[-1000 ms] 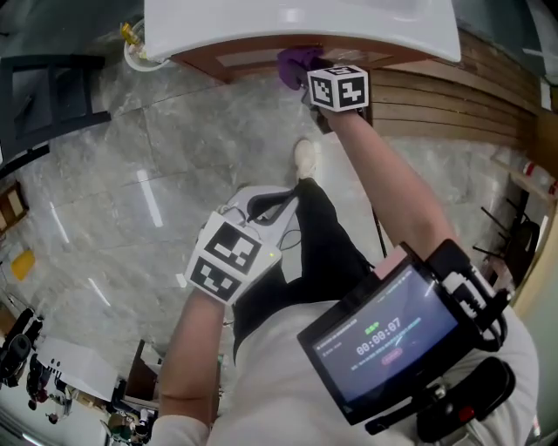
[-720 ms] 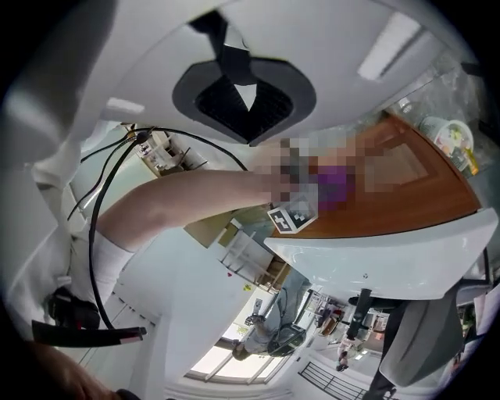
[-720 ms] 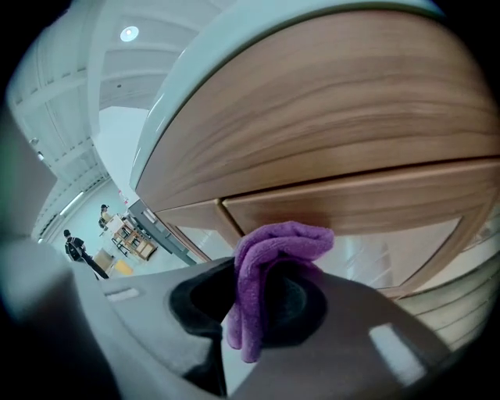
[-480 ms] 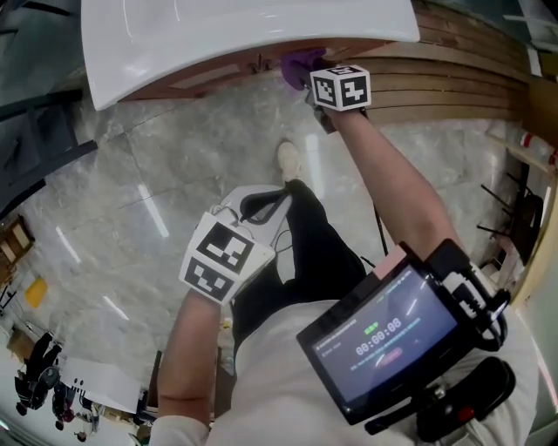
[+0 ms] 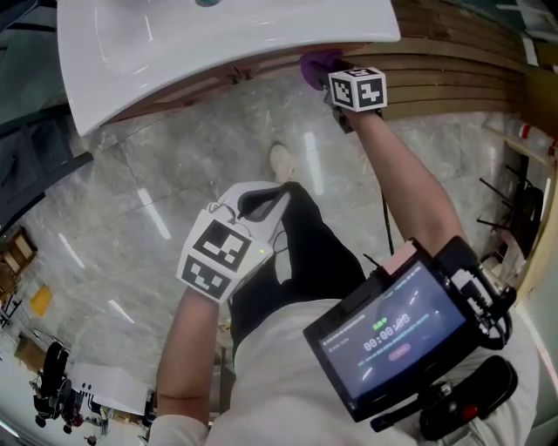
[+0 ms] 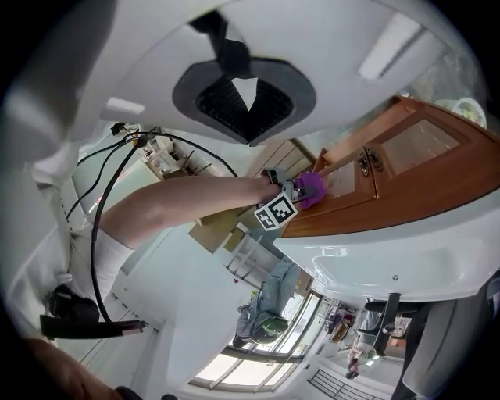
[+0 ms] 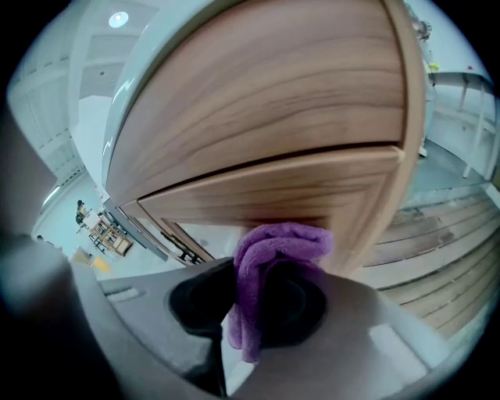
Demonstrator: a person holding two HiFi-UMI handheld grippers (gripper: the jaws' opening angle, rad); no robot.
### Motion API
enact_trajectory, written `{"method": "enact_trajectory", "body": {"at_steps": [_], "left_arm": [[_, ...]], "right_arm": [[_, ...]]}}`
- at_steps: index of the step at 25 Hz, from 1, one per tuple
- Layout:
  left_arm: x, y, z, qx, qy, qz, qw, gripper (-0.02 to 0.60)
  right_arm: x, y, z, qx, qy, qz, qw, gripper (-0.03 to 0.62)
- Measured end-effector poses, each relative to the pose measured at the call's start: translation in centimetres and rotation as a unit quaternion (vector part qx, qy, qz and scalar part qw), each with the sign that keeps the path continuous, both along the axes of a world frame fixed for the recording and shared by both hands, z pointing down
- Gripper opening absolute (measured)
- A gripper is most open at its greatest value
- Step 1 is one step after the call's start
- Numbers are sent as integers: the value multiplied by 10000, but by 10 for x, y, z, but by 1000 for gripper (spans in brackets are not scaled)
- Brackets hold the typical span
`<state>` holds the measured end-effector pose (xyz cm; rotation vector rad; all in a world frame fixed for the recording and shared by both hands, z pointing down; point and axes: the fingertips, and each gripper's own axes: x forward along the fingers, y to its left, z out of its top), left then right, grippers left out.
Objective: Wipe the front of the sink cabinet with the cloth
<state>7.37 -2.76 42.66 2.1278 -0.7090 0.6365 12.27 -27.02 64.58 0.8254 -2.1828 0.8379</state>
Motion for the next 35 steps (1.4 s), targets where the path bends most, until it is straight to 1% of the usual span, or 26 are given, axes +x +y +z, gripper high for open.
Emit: {"method": "enact_trajectory", "body": {"at_steps": [6,11,14,16,19,21,24,29,32,35], "left_arm": [[5,-2,1,-1,1,33,10000,5],[6,6,1,18,-4,13,10000,5],[-2,14,0,41,-43,-43,10000,5],[-9,20,-1,56,-53,-105,9999,5],[-24,30,-5,80,-58,-177,9998,5],[-36,39,-8,97,-69,-256,9996,5],[-58,53,-10,99,-93,-439,9989,5],[-102,89,-7,89,-116,-770,9969,5],[-125,108,-8,89,-112,-968,9952,5],[-146,123,-8,74,-143,-1168,9930,5]], "right_arm": [[45,-13,6,0,257,332,9991,72],[74,-17,13,74,620,441,9971,72],[73,-12,10,155,756,327,9965,72],[60,-3,4,192,674,267,9972,72],[26,22,-7,172,377,171,9990,72],[-9,45,-12,136,158,-74,9998,72],[-72,83,-17,54,-108,-574,9983,72],[-188,150,-12,-135,-429,-1294,9906,72],[-250,178,-7,-246,-567,-1547,9860,72],[-301,198,-4,-411,-685,-1677,9826,72]]}}
